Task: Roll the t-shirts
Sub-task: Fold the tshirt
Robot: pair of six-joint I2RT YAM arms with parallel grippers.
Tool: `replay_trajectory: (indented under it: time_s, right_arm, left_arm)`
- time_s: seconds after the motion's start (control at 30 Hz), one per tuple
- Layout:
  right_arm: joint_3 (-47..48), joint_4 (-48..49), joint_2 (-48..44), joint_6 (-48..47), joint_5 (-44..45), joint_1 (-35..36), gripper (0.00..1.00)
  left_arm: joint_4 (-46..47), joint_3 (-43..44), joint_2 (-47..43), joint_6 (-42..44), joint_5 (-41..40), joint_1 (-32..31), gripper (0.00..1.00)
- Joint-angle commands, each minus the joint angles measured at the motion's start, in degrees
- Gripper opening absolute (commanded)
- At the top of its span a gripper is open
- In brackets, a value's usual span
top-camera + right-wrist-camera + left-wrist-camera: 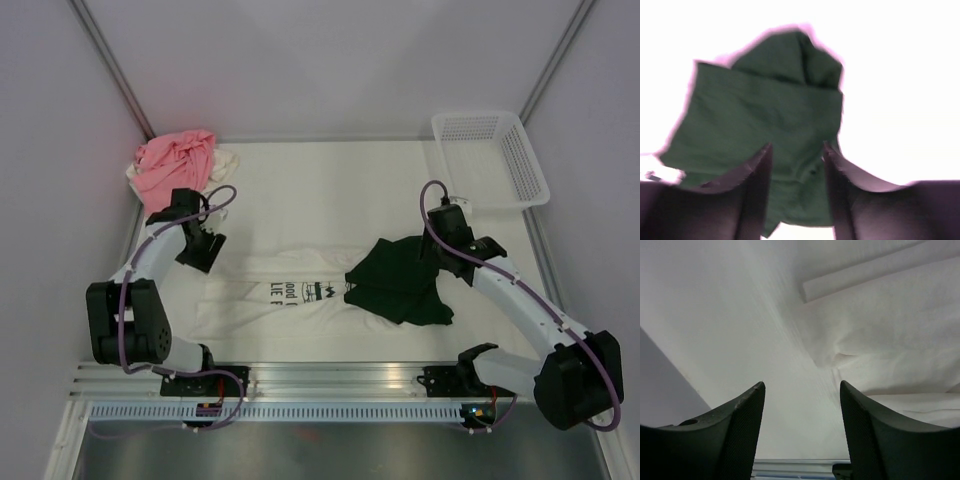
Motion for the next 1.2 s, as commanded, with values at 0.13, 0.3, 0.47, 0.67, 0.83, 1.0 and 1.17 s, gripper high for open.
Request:
replay_trajectory:
  time_s: [0.13,0.3,0.47,0.67,0.83,1.0,1.17]
  right_arm:
    - [3.02,13.62,6.45,-1.33,-4.08,0.14,0.23]
    - [2.94,21.28,16.55,-1.5,-2.16,0.05,0.1]
    - [-1.09,24.71,23.78,1.48,-3.29,-2.75,0.0]
    - [-7.08,29.9,26.07,3.25,-5.58,-10.13,0.0]
    - [-5.86,29.47,28.0,1.84,-4.61,-11.11,0.0]
    - [-4.8,29.99,25.2,0.17,-6.71,-11.02,0.0]
    - [2.05,23.32,21.07,-4.3,-1.37,-6.82,0.03]
  left_arm:
    - [-1.5,8.65,-1.29,-1.73,4.65,-0.26,0.58]
    - [4.56,5.32,7.93,-3.59,3.88,-3.93,0.56]
    - [9.65,2.16,13.57,-3.15,1.33,-3.86,0.56]
    - [12.91,-0.75,14.98,-2.27,-4.12,-3.07,0.56]
    - [13.44,-1.98,13.67,-2.09,-4.39,-0.26,0.55]
    - [13.44,-2.69,10.5,-1.04,0.15,0.18,0.56]
    - [12.04,-1.02,4.19,-0.78,5.28,0.09,0.6]
